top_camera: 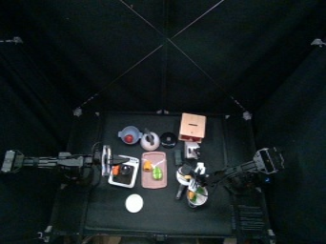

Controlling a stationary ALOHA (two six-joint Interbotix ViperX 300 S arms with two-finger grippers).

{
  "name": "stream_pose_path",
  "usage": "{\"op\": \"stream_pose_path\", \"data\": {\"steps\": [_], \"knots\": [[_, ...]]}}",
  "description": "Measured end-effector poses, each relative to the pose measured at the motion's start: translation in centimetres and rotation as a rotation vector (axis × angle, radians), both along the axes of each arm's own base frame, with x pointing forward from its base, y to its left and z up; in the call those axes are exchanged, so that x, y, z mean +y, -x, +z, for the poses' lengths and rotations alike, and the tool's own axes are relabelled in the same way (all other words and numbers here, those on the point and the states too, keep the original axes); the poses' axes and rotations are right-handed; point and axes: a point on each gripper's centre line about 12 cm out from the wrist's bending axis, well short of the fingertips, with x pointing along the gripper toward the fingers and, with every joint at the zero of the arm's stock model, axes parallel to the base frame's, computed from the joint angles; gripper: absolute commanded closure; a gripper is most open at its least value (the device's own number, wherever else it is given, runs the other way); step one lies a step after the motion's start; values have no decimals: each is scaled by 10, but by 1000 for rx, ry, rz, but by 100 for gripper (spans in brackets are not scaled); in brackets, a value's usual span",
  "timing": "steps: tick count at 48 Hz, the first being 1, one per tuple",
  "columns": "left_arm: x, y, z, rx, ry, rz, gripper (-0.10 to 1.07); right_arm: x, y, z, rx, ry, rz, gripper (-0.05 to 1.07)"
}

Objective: Place egg block on rice

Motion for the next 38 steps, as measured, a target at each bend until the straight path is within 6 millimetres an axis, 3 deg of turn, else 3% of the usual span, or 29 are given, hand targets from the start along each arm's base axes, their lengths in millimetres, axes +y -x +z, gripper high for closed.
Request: {"op": "stream_pose_path", "data": {"steps": [9,22,38], "knots": [[0,0,-1,5,0,-1,97,1,0,0,-1,-1,1,36],[0,0,-1,3,0,-2,97,0,0,0,0,-1,-2,19],[0,0,-1,2,0,-2,97,0,-4,4,-11,6,6,18]]}}
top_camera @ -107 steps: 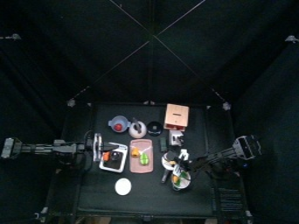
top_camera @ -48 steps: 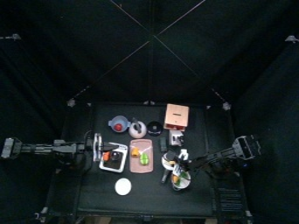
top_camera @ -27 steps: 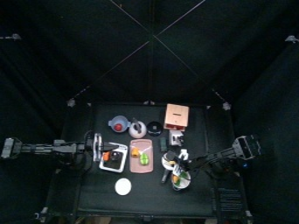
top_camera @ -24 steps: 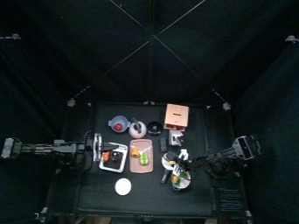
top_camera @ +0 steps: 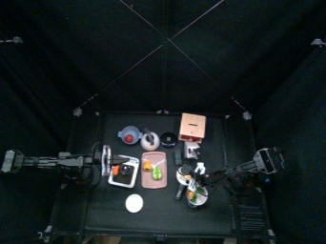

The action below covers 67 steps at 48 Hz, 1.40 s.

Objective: Place egg block on rice

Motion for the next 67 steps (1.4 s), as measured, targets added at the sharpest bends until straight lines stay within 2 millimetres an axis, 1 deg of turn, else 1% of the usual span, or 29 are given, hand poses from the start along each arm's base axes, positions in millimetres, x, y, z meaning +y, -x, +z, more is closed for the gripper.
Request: {"op": "stream_pose_path", "data": {"steps": [5,11,25,31,41,57,67], "knots": [[0,0,0,0,0,0,97,-1,-1,5,-16,0,-2,19],[0,0,0,2,0,2,97,-3,-1,10,-35,-1,-8,24],[0,0,1,-2,1,0,97,-4,-5,12,-64,-13,3,47],[0,0,0,0,1,0,97,-7,-7,11,-73,-14,-1,52],[0,0,0,0,1,2,97,-11,-9,5,-64,-15,-10,54],[0,0,0,2,0,2,97,-8,-14,-4,-62,-34,4,54],[0,0,0,2,0,2,97,-7,-15,-4,-60,-34,4,54]]}}
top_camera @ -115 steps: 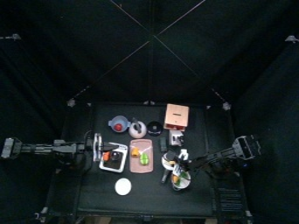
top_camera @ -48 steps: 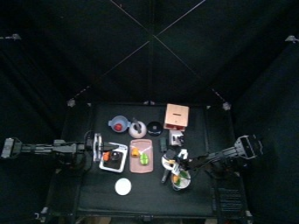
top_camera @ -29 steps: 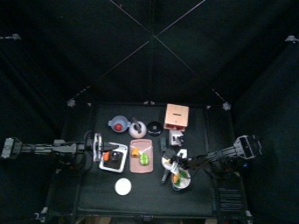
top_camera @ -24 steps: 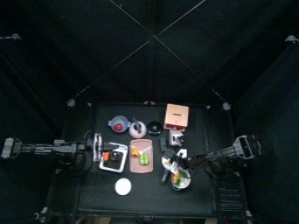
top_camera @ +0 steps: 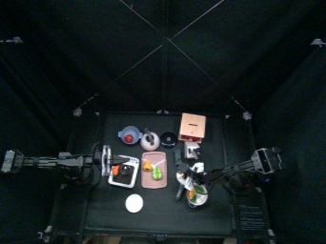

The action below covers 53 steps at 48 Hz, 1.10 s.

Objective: Place egg block on rice

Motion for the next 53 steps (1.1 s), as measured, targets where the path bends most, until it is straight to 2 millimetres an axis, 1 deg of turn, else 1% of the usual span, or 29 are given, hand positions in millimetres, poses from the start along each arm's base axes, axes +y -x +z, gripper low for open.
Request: {"op": "stream_pose_path", "data": {"steps": [11,18,20,29,36,53], "knots": [[0,0,0,-2,0,0,97,0,0,0,-2,0,0,54],[0,0,0,0,0,-2,97,-1,0,6,-12,4,-3,54],[0,0,0,0,0,0,97,-1,0,9,-22,7,2,54],[0,0,0,0,1,-1,97,-2,0,38,-118,10,14,54],[0,0,0,-2,1,0,97,-2,0,48,-155,11,22,54],[0,0,0,0,0,0,97,-1,0,48,-158,10,25,54]]}}
